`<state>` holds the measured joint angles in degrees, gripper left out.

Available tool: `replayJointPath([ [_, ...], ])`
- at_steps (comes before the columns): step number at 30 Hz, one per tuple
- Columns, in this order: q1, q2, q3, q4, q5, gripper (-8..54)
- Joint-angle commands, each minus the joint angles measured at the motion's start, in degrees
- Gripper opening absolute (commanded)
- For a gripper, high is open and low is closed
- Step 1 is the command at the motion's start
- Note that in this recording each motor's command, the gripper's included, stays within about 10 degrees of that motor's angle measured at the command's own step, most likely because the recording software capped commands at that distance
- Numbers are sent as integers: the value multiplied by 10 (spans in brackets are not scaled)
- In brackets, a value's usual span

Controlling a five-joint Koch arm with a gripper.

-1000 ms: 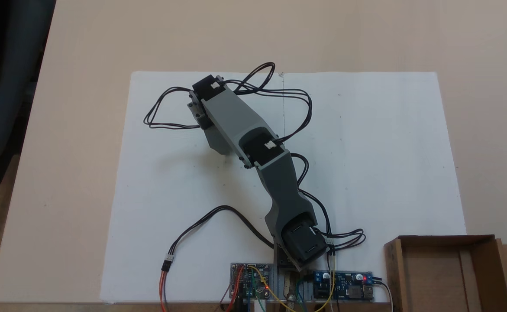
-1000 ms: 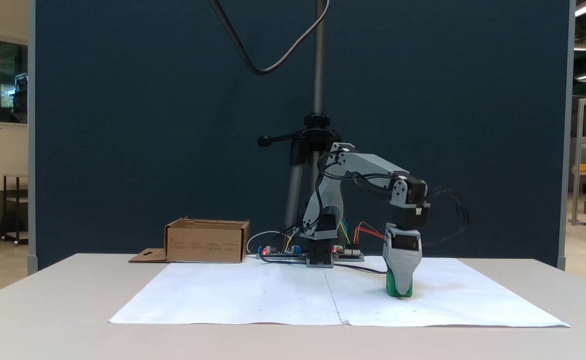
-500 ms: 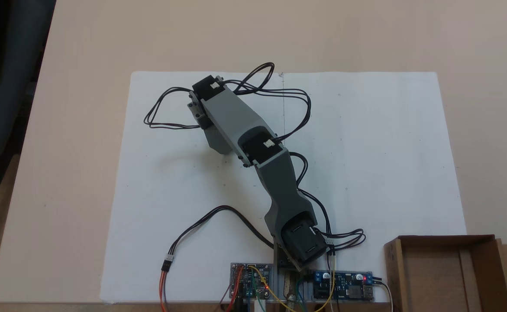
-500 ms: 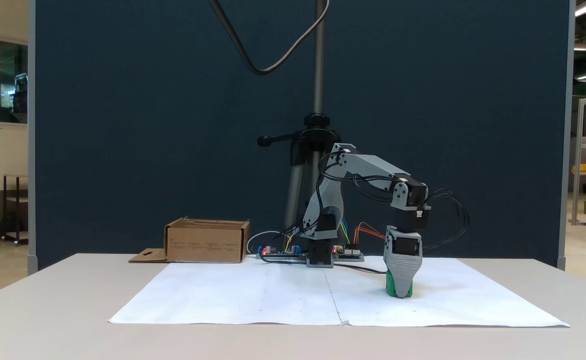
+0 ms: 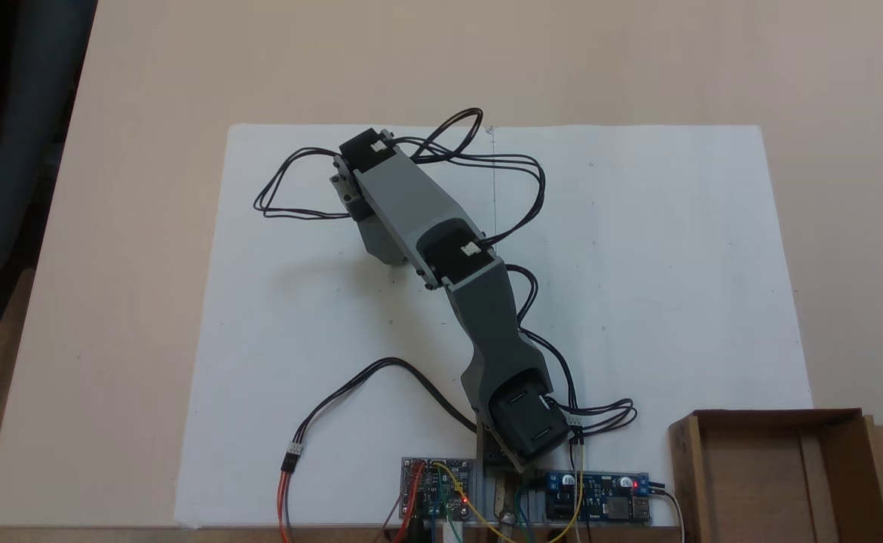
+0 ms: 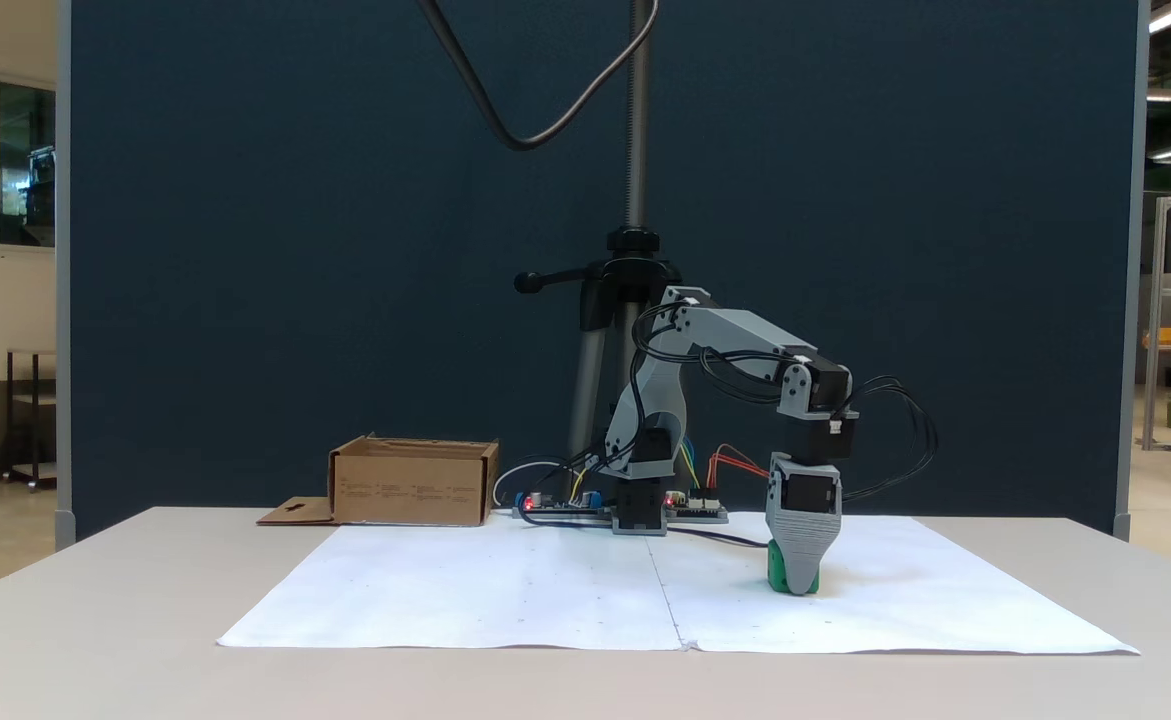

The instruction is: Grasp a green dice and put it in the bin.

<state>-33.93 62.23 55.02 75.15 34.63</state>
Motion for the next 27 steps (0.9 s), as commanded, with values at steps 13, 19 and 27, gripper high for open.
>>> replayJointPath([
  [13, 40, 83, -39, -4, 23, 117],
  [19, 68, 190, -40, 12, 5, 117],
  [27, 68, 339, -40, 39, 4, 117],
])
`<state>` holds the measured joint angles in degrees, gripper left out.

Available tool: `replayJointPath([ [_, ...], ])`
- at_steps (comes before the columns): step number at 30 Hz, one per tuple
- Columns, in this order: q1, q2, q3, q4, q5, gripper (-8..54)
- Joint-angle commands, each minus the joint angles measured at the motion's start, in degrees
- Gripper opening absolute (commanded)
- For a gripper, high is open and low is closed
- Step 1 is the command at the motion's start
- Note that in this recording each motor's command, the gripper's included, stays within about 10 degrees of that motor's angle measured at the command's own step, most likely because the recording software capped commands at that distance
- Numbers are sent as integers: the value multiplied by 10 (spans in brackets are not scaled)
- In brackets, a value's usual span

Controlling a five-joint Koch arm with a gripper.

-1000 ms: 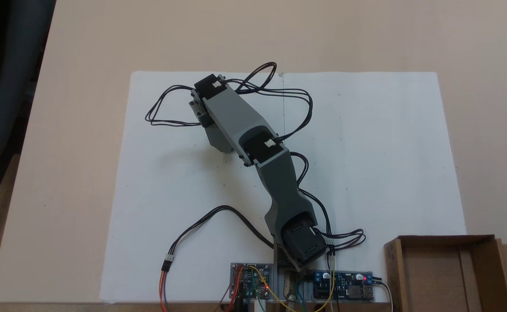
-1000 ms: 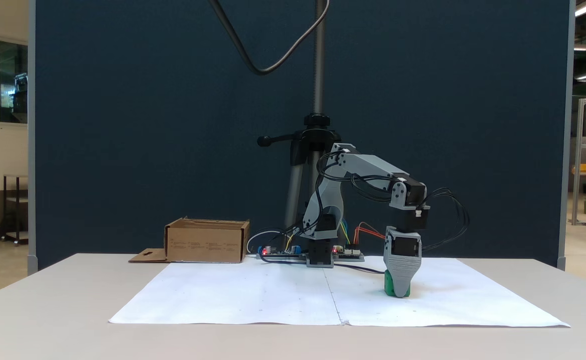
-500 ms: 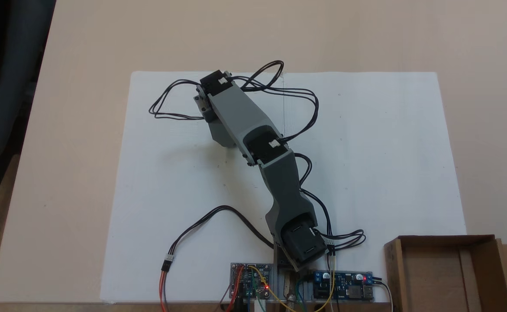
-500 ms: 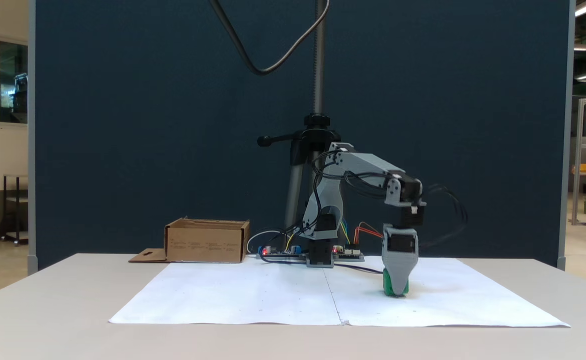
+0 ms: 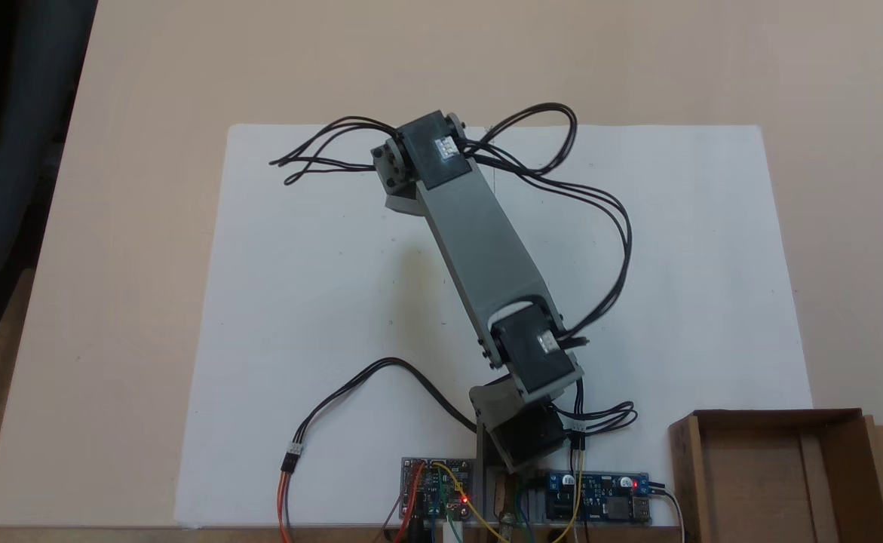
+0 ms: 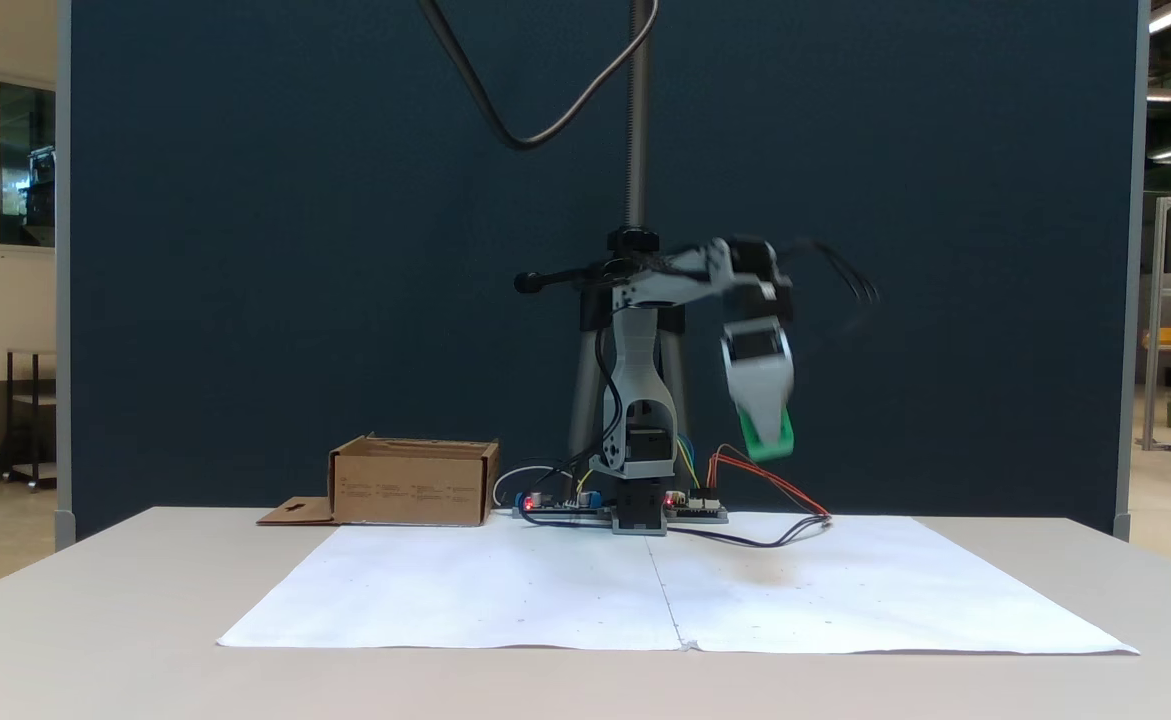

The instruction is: Grasp a green dice and put it in the bin.

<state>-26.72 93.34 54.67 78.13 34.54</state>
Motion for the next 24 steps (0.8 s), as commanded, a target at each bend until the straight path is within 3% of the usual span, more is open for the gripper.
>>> replayJointPath([
  [1, -4, 33, -36, 9, 4, 117],
  [13, 120, 23, -53, -28, -74, 117],
  [24, 417, -11, -53, -108, -247, 117],
])
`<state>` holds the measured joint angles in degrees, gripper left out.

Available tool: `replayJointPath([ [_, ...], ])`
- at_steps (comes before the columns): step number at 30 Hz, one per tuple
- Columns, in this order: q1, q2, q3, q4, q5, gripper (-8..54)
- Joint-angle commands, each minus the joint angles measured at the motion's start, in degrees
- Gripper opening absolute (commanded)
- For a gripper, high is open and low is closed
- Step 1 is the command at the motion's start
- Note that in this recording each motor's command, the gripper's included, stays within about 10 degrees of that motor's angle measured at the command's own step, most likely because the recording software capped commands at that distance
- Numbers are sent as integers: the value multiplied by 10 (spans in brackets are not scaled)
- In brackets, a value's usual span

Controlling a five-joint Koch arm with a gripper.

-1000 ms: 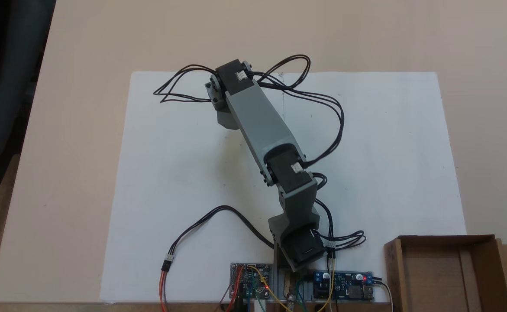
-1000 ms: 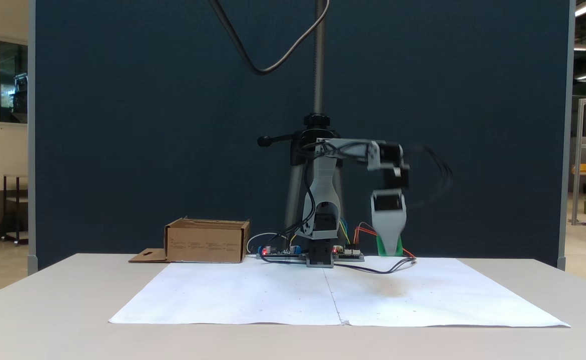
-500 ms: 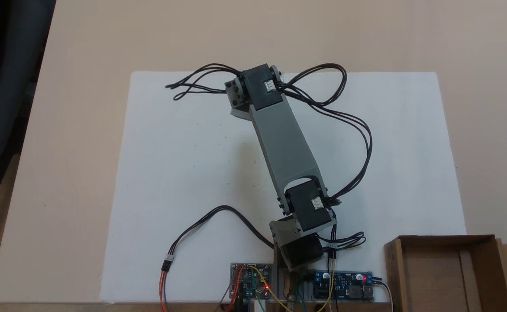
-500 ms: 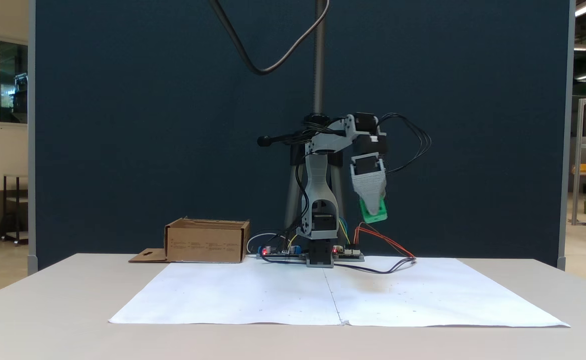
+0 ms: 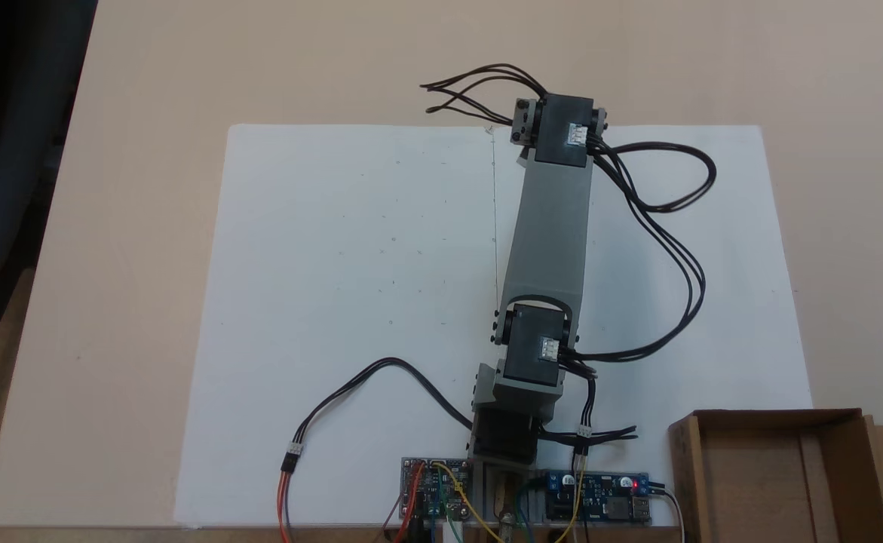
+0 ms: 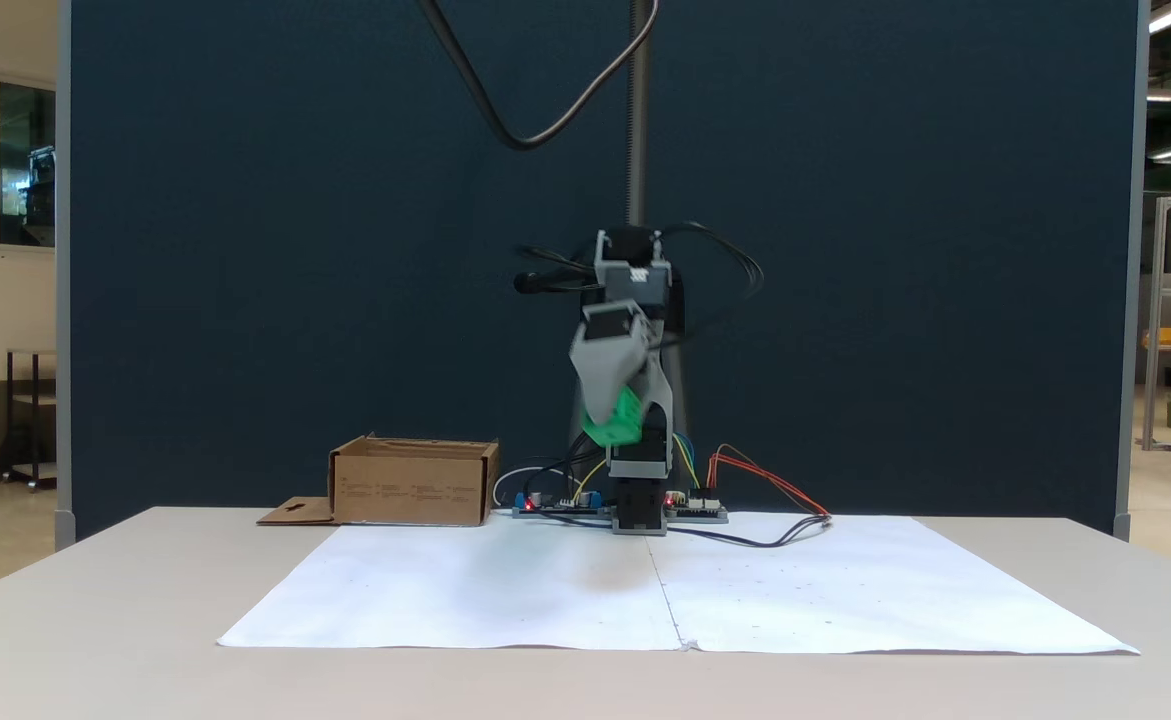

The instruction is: Grasp a green dice and put it in the bin.

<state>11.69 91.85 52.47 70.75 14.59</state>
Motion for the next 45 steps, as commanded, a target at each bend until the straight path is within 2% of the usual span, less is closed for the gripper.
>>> replayJointPath([
  [1, 51, 4, -31, -38, -59, 117],
  [22, 541, 2, -31, -71, -225, 117],
  [35, 783, -11, -31, -92, -280, 117],
  [45, 902, -35, -31, -46, -296, 117],
])
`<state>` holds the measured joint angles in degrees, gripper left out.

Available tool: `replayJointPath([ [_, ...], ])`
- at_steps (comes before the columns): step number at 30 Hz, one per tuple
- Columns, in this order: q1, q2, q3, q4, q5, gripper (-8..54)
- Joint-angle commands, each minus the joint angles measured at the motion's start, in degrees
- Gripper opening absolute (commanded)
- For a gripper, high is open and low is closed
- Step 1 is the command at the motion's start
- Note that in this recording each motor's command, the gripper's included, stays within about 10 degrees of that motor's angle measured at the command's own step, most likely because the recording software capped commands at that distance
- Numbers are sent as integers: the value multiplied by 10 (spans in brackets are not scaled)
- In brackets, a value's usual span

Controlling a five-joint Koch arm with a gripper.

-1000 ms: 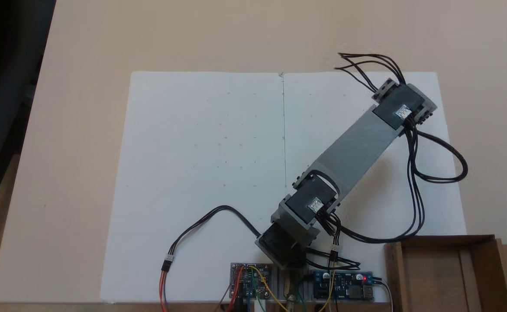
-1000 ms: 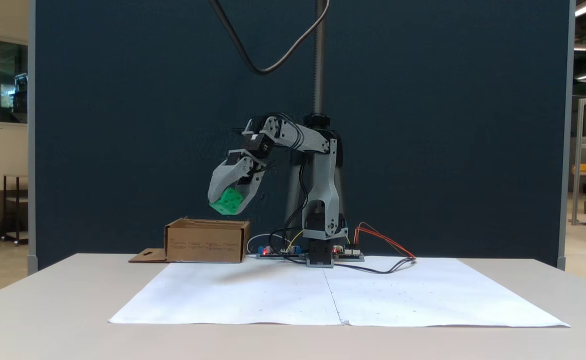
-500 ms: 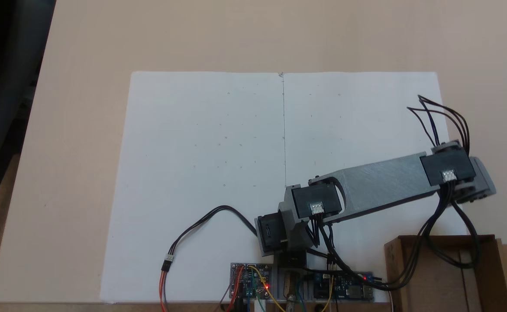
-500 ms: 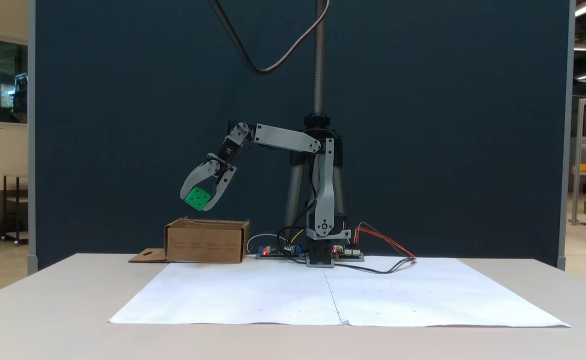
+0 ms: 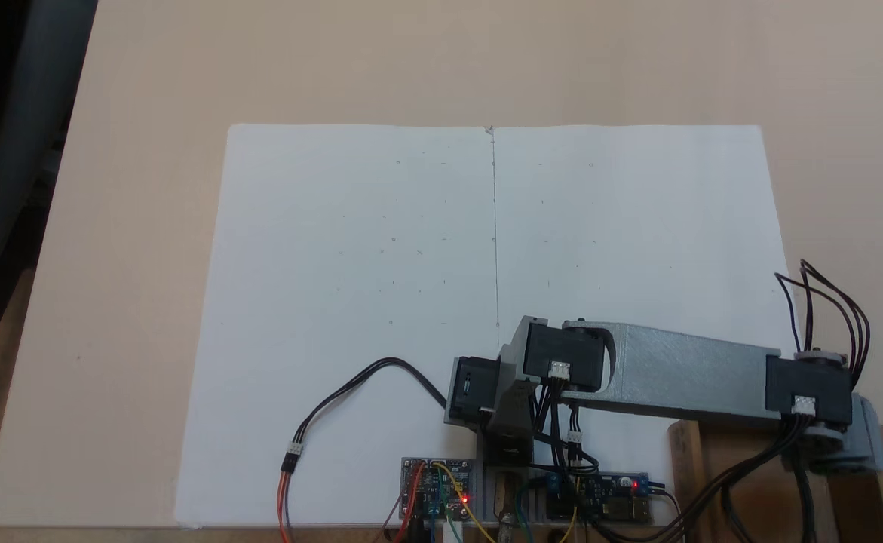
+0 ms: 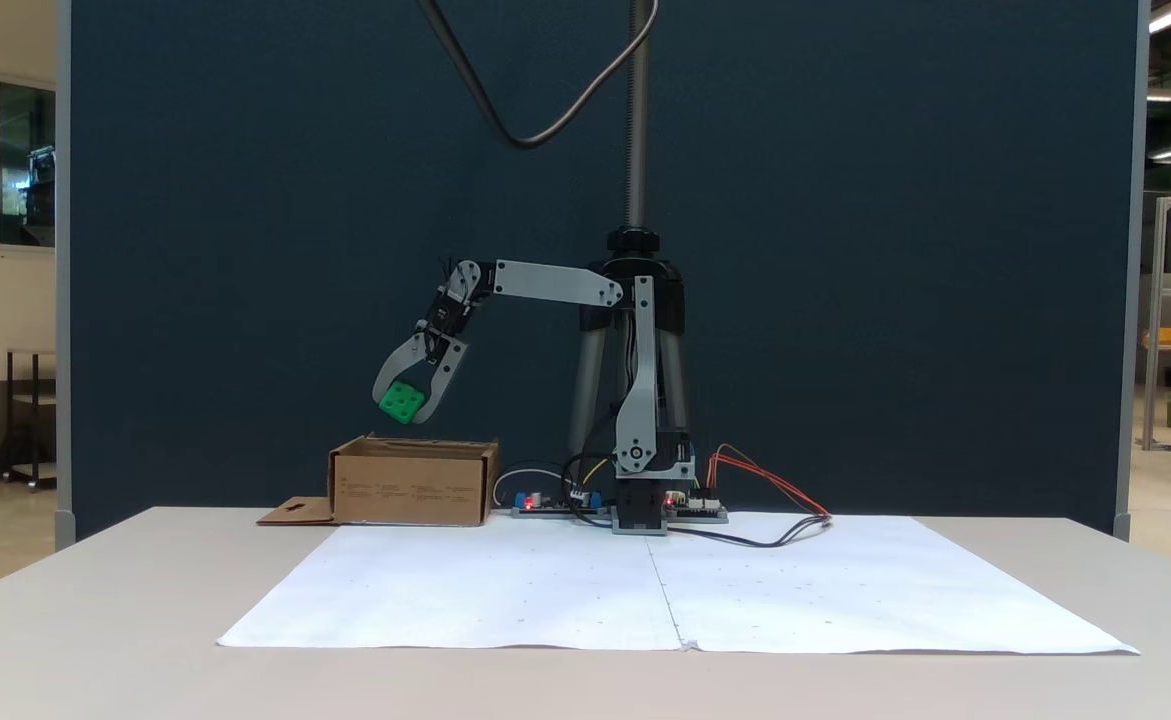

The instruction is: Grasp a green dice and put it in the bin.

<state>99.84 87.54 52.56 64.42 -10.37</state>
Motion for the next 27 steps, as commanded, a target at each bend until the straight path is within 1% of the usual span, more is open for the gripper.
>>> replayJointPath([
  [1, 23, 9, -32, 29, -47, 117],
  [8, 32, 10, -32, 130, -49, 117],
  [13, 32, 10, -32, 127, -49, 117],
  [14, 29, 9, -32, 130, -48, 243],
  [15, 28, 9, -32, 130, -48, 321],
  [16, 29, 9, -32, 129, -48, 340],
  [19, 28, 9, -32, 128, -48, 453],
  [27, 16, 10, -32, 118, -45, 435],
])
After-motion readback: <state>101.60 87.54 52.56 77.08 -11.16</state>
